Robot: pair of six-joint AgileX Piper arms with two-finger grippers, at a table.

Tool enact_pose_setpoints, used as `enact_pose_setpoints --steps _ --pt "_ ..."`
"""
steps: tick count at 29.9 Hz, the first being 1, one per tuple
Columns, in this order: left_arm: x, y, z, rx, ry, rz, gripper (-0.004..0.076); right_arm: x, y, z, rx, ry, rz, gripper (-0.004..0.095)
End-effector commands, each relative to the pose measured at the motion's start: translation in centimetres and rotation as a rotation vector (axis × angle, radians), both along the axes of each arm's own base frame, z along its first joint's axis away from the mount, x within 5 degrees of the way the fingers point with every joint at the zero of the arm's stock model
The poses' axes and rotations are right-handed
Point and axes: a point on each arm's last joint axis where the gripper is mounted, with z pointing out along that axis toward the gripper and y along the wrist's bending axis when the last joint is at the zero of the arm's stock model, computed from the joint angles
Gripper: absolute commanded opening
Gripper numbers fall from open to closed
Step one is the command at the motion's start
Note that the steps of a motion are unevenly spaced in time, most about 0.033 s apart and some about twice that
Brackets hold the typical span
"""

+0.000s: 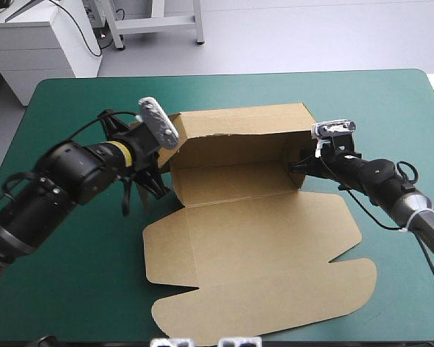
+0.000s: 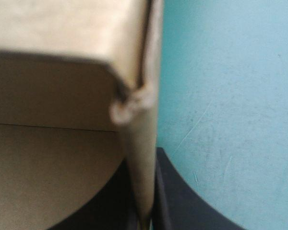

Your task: Fold the box

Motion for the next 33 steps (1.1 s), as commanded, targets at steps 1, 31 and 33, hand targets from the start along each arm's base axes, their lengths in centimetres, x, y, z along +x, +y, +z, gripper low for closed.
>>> enact_pose_setpoints --steps 1,31,33 --pt "0.5 3.8 2.7 -0.189 -0.043 0.034 -0.0003 -0.2 0.1 0.7 0.023 0.007 0.024 -0.0018" --pt "2.9 20.6 -6.5 -0.765 0.079 0.71 -0.0008 1.0 -0.2 2.9 -0.012 -0.005 0.007 -0.0018" --pt "2.9 20.5 -6.5 -0.773 0.082 0.708 -0.0008 1.4 -0.8 2.8 -0.011 0.044 -0.014 -0.0019"
